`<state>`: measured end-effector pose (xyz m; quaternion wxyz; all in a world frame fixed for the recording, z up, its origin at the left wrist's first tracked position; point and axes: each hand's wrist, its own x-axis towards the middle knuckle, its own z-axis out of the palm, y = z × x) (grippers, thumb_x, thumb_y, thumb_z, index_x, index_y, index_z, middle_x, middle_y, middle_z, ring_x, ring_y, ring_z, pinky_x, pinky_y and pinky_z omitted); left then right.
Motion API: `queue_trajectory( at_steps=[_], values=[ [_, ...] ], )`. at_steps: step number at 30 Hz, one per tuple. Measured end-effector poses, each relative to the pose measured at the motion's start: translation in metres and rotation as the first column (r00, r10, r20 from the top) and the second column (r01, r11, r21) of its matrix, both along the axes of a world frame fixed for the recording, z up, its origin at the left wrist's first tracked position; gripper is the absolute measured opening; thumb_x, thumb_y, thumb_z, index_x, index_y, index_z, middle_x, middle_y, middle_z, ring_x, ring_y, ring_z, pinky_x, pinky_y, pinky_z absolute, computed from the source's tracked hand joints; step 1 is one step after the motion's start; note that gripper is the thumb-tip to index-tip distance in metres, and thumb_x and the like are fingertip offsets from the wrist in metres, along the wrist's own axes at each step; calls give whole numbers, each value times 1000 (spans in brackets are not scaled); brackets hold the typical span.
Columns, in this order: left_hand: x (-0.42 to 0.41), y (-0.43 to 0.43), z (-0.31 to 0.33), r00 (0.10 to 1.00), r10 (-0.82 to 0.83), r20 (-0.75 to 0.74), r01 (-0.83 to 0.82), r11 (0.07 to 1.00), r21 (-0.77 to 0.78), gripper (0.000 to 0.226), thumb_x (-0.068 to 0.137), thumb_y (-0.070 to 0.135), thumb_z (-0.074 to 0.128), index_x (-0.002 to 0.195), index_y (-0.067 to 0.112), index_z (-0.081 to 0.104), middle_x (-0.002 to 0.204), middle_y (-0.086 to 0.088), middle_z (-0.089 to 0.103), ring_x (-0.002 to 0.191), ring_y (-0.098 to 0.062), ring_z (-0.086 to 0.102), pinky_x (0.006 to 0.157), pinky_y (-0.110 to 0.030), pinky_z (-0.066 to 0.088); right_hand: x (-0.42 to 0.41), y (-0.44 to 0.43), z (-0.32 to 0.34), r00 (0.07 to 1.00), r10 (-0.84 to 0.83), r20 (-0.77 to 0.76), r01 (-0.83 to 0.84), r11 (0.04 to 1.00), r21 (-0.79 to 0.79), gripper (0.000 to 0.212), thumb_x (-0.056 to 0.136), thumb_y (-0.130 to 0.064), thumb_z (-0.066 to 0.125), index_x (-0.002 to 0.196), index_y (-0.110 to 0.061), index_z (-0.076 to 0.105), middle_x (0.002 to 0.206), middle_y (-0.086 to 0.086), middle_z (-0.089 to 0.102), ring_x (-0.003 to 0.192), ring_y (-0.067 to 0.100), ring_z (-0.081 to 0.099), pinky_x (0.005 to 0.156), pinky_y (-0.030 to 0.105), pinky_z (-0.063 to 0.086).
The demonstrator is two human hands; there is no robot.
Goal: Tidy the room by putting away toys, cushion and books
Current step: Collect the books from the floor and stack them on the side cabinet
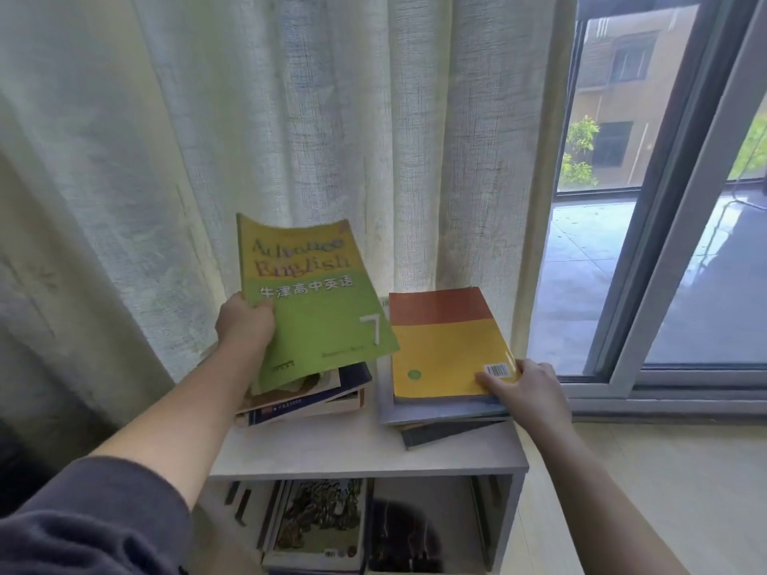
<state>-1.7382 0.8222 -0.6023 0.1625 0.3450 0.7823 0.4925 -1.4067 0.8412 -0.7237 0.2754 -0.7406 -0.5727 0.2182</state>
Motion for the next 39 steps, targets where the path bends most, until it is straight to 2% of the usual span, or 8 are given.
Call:
queue_trajectory(
  at_steps=[6,11,16,22,26,30,34,39],
  values=[
    [-28,13,-14,980,-19,-196,-62,914,-400,31,94,10,43,122,-2,50,120,-22,56,100,-36,56,79,-39,45,-4,0,2,997,-17,-82,18,1000,16,59,83,-51,66,125,-11,56,112,9,49,103,28,55,86,39,49],
    [-8,6,-12,656,-202,-728,-222,870,-441,43,91,13,42,133,8,38,132,-15,39,118,-34,42,94,-45,40,-15,-5,6,995,-94,38,90,991,100,56,86,-44,65,131,-12,52,131,8,48,120,29,46,99,46,38],
    [58,-4,-22,434,-334,-837,251,937,-244,32,83,10,54,114,10,59,121,-10,55,108,-28,49,87,-40,40,-26,-8,8,992,-114,57,98,966,239,46,89,-28,64,132,-15,52,126,6,58,116,28,51,94,42,38],
    [149,7,-19,732,-668,-134,635,740,-222,35,95,21,47,127,11,57,117,-3,62,101,-16,57,88,-31,48,-28,-16,21,956,25,-291,125,865,485,32,90,-7,60,122,-11,64,93,-5,66,75,4,57,71,19,46],
    [172,22,-11,610,-541,579,722,681,-124,76,89,62,47,148,19,29,143,-14,41,118,-37,52,93,-50,51,-24,-21,32,894,171,-414,116,804,583,28,89,-7,65,115,-15,68,85,-16,66,78,-9,62,66,5,47],
    [176,32,-3,570,-517,638,678,735,-10,68,87,62,52,138,17,42,115,-11,61,98,-33,64,79,-56,55,-27,-29,40,874,373,-312,-54,712,700,30,88,-4,66,112,-21,71,78,-17,69,68,0,63,60,9,47],
    [175,26,5,599,-503,623,618,785,40,38,98,27,46,128,5,42,74,-11,56,65,-28,62,68,-55,57,-31,-31,39,835,493,-246,-162,646,746,37,88,-2,67,117,-23,69,98,-19,72,82,-1,68,69,13,52],
    [147,26,13,726,-391,565,393,911,125,28,98,11,39,123,4,49,98,-14,61,77,-25,63,62,-39,57,-35,-31,34,745,559,-364,-299,768,566,45,89,-2,63,119,-35,64,111,-22,68,104,-6,63,90,17,52]
  ],
)
